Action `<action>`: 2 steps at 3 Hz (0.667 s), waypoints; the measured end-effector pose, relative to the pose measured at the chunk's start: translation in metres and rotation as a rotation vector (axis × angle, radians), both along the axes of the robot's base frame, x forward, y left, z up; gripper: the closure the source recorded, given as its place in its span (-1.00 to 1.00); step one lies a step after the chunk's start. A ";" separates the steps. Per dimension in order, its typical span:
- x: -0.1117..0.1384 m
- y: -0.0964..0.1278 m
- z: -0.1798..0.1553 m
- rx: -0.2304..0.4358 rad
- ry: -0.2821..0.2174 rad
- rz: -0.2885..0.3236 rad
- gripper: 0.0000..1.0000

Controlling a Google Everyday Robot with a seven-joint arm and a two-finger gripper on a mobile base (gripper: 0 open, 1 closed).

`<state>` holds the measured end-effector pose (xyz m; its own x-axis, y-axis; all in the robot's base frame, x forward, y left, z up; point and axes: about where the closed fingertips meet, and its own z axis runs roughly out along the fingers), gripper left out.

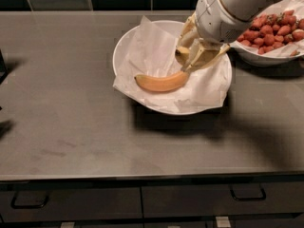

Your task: Pick banana from white bowl

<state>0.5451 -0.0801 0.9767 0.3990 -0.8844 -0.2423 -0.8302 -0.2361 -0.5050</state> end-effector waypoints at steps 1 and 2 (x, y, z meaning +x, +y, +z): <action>-0.011 0.001 0.032 0.068 -0.049 -0.010 1.00; -0.023 -0.004 0.052 0.128 -0.051 -0.029 1.00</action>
Offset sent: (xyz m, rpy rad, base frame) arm -0.0362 -0.0123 0.0729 0.2031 -0.0440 -0.0568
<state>0.5217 -0.0837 1.0286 0.3882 -0.8589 -0.3341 -0.8082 -0.1430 -0.5713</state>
